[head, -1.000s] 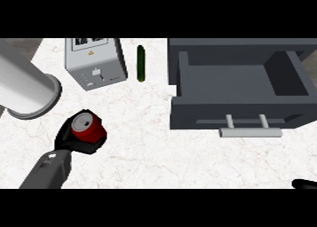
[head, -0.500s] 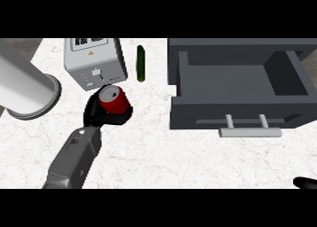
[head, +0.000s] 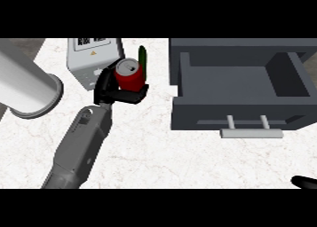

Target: Pick up the can, place it into the drawer and close the drawer

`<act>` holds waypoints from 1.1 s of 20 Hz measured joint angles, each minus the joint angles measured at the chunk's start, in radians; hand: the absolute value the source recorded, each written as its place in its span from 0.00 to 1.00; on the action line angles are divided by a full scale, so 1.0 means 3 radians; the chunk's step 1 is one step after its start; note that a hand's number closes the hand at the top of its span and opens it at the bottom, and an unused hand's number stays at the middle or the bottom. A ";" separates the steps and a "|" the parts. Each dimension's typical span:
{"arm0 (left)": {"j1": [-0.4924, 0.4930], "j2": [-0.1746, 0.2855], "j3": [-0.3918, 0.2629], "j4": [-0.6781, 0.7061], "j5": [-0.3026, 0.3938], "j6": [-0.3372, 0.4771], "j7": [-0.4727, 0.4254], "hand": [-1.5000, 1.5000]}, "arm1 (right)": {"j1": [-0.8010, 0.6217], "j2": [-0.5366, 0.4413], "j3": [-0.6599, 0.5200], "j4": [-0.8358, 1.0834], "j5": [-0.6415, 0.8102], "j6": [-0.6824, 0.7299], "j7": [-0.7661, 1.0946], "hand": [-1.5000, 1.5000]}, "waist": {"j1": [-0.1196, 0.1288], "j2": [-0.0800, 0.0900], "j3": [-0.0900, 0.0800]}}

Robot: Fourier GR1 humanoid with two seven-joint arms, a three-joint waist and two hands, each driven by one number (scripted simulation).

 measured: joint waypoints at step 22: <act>-0.1681 -0.0010 -0.0768 -0.0327 0.0395 0.1096 0.1644 1.00 | -0.0115 -0.0081 -0.0064 -0.0033 -0.0077 0.0003 0.0113 0.00 | -0.0091 0.0029 0.0001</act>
